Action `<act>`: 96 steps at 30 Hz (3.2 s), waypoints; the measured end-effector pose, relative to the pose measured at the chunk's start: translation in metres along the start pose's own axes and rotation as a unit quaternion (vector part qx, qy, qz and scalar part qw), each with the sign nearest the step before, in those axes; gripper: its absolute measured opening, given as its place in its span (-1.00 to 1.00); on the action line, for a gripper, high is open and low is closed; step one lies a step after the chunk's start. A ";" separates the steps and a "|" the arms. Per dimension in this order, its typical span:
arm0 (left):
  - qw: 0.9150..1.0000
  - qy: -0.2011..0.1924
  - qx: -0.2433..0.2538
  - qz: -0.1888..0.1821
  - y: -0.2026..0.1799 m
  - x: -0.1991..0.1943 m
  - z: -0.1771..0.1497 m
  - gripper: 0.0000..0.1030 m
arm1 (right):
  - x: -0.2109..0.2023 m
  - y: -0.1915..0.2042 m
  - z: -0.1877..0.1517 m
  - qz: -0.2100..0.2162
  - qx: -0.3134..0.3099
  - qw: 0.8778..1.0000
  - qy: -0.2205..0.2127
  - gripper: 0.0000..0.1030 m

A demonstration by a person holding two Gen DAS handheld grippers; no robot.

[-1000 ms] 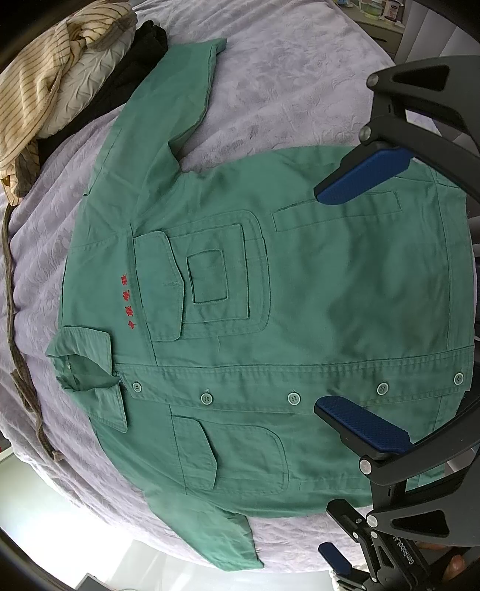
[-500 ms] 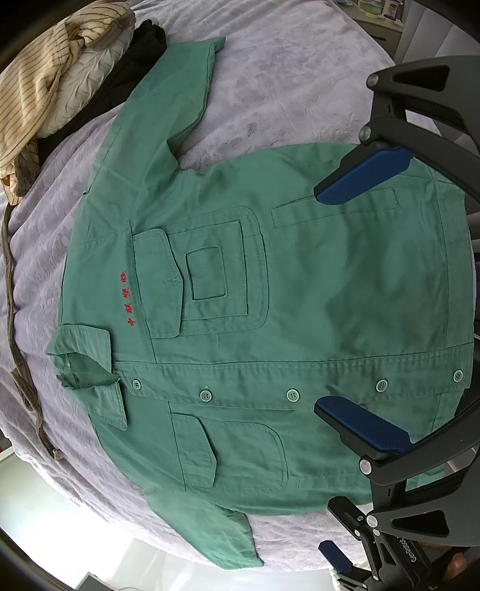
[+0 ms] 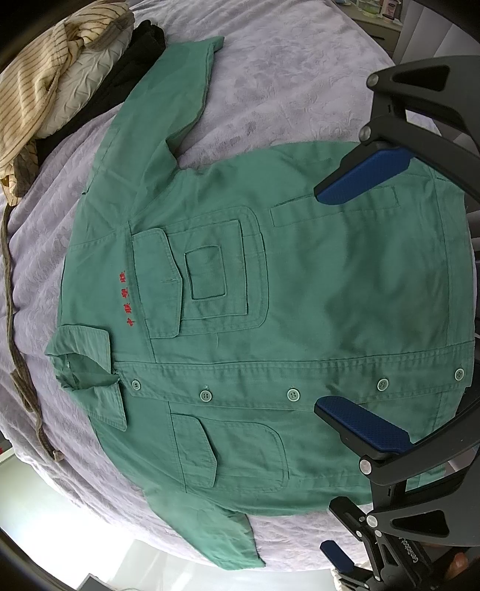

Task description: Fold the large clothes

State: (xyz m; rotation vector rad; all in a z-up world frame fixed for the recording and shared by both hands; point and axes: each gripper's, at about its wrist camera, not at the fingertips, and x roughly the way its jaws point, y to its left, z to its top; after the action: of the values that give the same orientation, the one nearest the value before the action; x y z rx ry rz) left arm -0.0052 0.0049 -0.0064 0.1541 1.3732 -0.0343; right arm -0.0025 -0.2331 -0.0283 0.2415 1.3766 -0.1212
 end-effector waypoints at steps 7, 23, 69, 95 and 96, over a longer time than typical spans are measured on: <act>0.999 -0.010 -0.015 -0.039 0.008 0.006 0.001 1.00 | 0.008 0.006 0.002 0.031 0.012 0.999 0.002 1.00; 0.984 -0.082 -0.126 -0.094 0.142 0.047 0.025 1.00 | 0.076 0.107 -0.016 0.206 -0.031 0.977 0.046 1.00; 0.875 -0.262 -0.084 -0.400 0.132 0.029 0.192 -0.84 | 0.076 0.055 0.000 0.252 0.045 0.967 -0.017 1.00; 0.984 -0.178 0.008 -0.014 0.066 0.090 0.098 0.81 | 0.067 0.114 0.079 0.091 -0.197 0.969 -0.117 1.00; 0.987 -0.161 0.000 0.003 0.079 0.099 0.093 0.81 | 0.075 0.138 0.079 0.043 -0.246 0.960 -0.128 1.00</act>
State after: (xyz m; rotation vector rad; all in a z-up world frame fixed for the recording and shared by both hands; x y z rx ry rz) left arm 0.1142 0.0772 -0.0787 0.1463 1.0507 -0.0519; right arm 0.1188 -0.1137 -0.0746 -0.1290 1.0946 0.2552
